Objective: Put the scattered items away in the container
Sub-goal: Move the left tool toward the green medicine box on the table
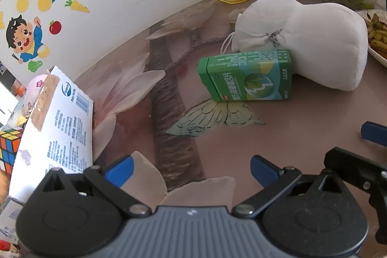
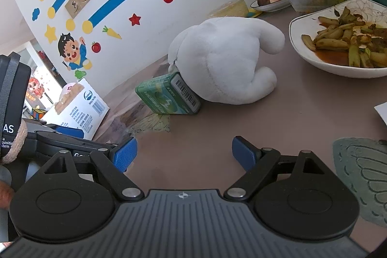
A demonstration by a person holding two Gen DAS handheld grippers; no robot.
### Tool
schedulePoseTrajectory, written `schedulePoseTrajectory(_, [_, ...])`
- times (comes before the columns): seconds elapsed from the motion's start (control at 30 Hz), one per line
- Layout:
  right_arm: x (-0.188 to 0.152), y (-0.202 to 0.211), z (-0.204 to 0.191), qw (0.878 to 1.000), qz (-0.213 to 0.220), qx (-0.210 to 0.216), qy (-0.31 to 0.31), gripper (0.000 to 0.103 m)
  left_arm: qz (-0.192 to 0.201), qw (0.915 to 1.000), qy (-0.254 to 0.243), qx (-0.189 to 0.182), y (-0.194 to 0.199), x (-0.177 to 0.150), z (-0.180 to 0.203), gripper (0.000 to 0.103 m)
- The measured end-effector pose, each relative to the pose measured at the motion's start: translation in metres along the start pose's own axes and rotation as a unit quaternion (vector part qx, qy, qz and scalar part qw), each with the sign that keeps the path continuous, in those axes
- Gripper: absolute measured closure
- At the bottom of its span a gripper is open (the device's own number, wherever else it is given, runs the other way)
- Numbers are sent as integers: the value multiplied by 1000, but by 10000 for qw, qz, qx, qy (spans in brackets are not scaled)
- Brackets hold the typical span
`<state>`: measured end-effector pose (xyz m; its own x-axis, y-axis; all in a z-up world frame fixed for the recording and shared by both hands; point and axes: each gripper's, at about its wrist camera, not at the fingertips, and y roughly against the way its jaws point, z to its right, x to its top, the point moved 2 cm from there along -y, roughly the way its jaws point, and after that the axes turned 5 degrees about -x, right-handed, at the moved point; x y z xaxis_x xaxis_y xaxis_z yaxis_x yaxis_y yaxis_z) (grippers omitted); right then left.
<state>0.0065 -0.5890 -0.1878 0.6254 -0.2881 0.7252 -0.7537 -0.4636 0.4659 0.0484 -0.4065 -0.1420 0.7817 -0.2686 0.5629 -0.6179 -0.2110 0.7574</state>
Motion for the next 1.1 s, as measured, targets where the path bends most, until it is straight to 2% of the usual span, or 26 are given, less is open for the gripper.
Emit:
schedulePoseTrajectory(0.53, [0,-1,2,10000,6,35,-47,0,8,9997,-19,-223,-29,6,-10,0])
schedulePoseTrajectory(1.1, [2,-4,3,9999,10,71,-91,0,269,9987,-13,-438,-50,31,-5,0])
